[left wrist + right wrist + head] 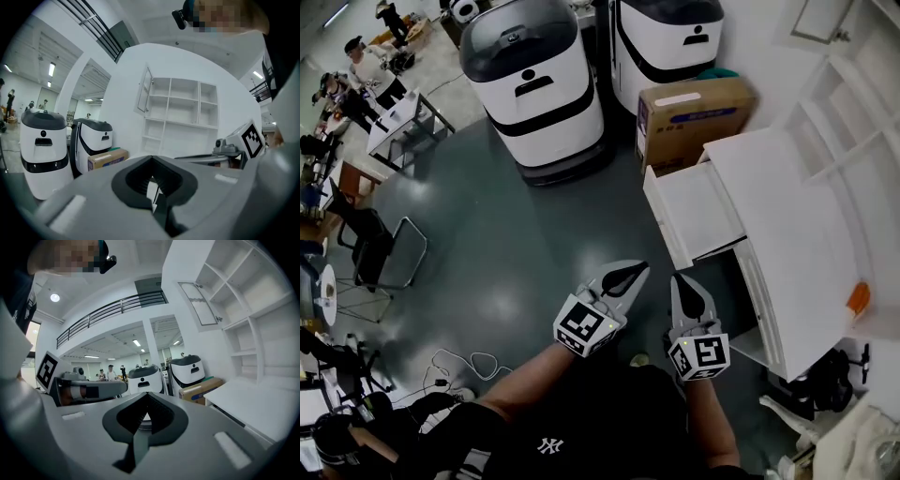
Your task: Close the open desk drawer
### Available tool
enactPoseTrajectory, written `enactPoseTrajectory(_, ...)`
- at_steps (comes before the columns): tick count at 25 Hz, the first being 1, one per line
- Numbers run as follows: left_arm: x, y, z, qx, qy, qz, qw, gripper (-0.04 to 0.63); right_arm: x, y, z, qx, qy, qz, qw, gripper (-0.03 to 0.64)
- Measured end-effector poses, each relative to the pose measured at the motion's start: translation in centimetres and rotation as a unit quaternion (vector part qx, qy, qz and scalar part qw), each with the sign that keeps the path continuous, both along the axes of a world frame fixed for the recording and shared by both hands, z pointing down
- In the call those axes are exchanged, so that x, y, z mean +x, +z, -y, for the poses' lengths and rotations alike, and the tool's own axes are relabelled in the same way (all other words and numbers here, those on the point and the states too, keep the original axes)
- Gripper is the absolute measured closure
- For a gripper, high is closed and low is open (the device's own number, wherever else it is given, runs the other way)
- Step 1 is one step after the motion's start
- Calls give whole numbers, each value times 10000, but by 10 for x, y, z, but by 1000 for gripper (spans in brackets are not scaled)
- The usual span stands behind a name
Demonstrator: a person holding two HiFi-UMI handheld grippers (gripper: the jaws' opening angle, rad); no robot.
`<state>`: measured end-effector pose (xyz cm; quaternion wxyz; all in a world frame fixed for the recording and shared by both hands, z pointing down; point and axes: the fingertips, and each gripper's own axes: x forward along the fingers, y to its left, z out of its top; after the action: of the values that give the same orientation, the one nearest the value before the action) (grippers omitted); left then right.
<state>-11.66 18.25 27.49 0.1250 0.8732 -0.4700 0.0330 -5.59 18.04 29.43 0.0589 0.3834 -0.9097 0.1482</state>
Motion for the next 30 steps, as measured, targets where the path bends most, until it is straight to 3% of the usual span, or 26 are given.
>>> enactPoseTrajectory(5,-16,24,37,-22,324,32,9995,595,-10,56,36,-295,599,-440,9968,592)
enactPoseTrajectory(11,-11,78,70,-258,730,15,9970,595,-21,111,63,-602,982,-489,9921,592)
enactPoseTrajectory(19,-11,152,98,-639,738,49,9952,595,-14,195,95,-840,1602,-829,9800,592)
enactPoseTrajectory(22,-17,182,104,-835,696,-13,9941,595,-20,237,101,-1149,1658,-711,9769,556)
enactPoseTrajectory(26,-20,225,117,-1028,744,45,9919,595,-11,296,113,-1511,2004,-825,9645,589)
enactPoseTrajectory(30,-9,252,128,-1125,912,89,9894,595,19,343,120,-1791,2566,-1075,9437,595)
